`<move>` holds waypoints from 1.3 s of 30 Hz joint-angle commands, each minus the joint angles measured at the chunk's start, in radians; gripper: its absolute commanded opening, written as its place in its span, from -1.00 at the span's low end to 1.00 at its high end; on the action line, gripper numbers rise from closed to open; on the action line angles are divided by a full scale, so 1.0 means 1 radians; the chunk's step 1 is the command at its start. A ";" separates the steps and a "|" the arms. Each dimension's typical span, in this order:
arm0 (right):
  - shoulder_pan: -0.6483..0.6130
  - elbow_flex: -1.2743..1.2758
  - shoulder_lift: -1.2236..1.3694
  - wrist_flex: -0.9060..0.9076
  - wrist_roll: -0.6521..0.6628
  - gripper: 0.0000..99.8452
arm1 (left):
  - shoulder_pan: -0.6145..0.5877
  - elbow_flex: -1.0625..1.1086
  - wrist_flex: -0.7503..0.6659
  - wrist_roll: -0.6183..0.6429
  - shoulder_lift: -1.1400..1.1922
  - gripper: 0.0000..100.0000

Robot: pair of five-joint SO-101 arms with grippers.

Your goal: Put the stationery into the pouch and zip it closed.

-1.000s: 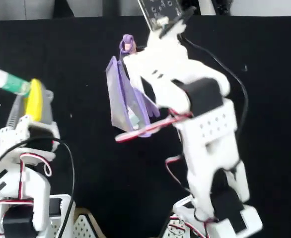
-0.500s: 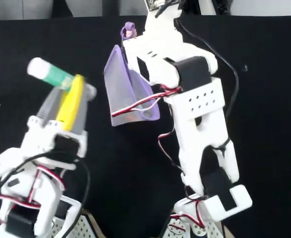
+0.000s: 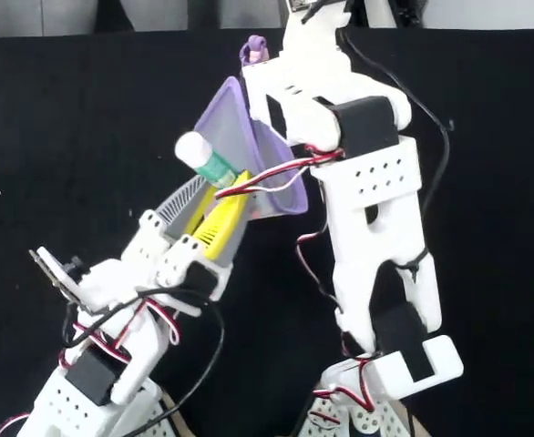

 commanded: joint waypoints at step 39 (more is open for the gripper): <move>-0.167 -0.283 0.159 0.089 0.083 -0.98 | -0.410 -0.228 0.417 -0.166 -0.141 -0.94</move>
